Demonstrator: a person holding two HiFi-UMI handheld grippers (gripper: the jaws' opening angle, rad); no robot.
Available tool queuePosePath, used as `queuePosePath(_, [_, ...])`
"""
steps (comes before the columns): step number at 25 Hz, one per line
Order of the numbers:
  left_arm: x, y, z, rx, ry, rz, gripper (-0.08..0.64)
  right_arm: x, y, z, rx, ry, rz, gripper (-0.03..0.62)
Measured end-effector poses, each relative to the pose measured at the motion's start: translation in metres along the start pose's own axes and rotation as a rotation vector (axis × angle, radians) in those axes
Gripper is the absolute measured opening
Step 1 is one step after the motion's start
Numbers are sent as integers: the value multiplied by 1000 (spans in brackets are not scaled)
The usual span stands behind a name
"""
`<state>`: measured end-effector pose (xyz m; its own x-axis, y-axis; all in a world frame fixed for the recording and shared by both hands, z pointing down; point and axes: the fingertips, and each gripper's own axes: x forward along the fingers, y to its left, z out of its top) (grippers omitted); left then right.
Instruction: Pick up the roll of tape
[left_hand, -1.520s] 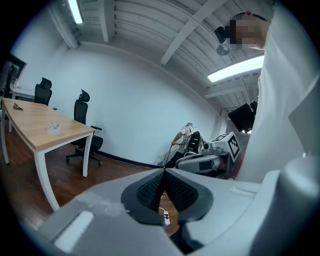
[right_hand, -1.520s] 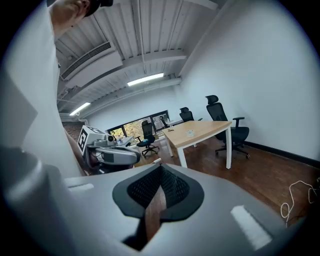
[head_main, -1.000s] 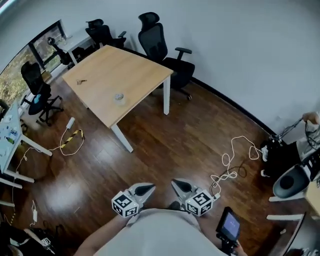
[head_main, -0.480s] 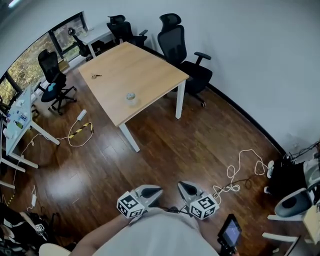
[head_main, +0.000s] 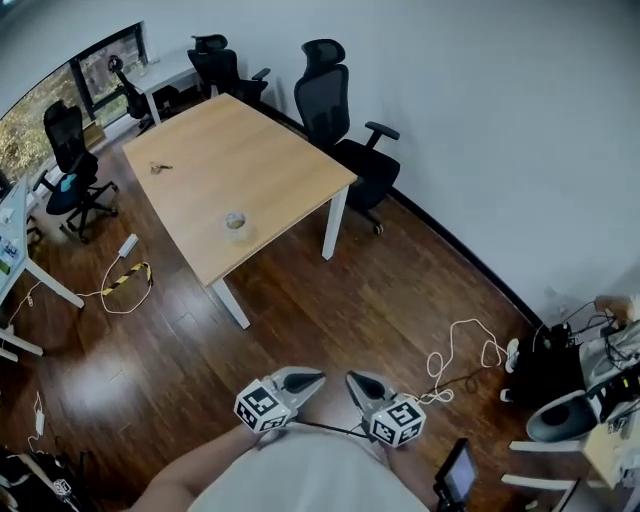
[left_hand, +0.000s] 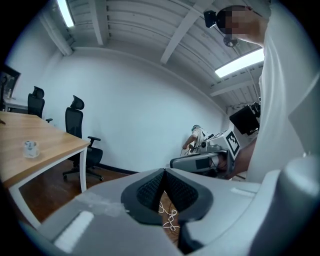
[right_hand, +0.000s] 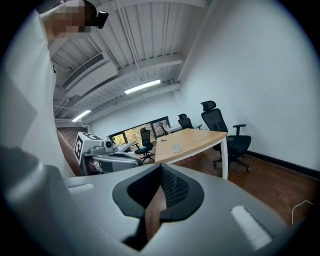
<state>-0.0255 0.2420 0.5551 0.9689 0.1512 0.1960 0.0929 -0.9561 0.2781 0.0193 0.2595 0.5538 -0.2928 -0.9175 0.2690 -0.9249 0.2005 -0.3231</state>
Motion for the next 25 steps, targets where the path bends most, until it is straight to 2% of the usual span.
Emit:
queuePosePath(3, [-1,33,18,11,-17,-15,3,29,-11,21,-21,10,-20,6])
queuePosePath(6, [-17,68,29,-1,-34,7,3,68,-13,38,-33,17,-13,6])
queuePosePath(14, [-86,159,29,-75,-68,169,3,162,2,61,-69,69,76,6])
queuePosePath(19, [-111,186,25,-119,-86,243,3,199,6,67,-71,102,120,6])
queuePosePath(25, [-127,215,21,-163,-92,333,3,243,4,64,-65,154,211,6])
